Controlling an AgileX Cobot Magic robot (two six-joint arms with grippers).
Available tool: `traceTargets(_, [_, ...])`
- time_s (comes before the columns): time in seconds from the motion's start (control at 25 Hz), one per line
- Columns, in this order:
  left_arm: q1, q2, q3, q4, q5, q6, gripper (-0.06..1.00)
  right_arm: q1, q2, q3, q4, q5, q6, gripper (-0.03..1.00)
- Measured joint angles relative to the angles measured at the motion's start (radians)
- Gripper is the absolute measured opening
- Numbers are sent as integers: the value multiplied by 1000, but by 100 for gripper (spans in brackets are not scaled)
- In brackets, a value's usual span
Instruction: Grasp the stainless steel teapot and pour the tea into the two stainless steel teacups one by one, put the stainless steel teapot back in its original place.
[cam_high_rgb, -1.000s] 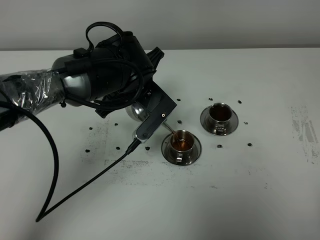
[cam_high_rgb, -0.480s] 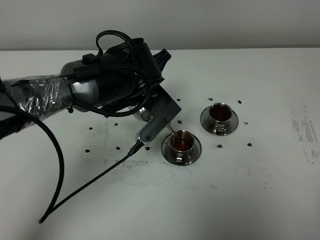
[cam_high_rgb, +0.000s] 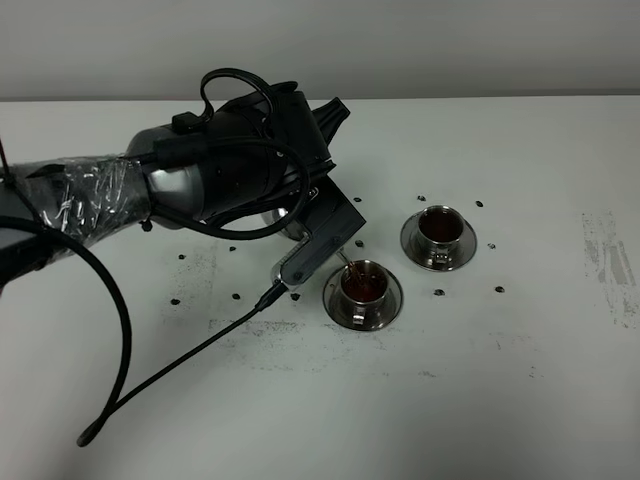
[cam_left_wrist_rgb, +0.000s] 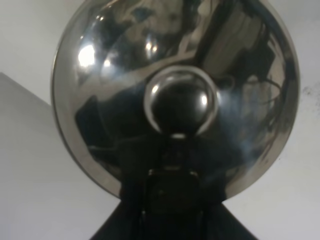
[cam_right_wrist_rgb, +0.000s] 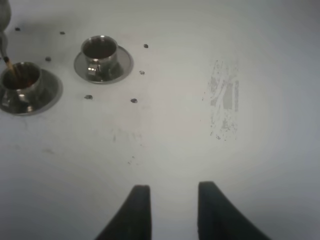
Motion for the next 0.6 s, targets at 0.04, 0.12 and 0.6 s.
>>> traceTargets(0.04, [-1, 0, 0, 3, 0, 0, 20, 0, 0, 0, 0, 0, 0, 23])
traceTargets(0.12, [-2, 0, 0, 7, 0, 0, 20, 0, 0, 0, 0, 0, 0, 23])
traceTargets(0.6, [-5, 0, 0, 32, 0, 0, 20, 0, 0, 0, 0, 0, 0, 23])
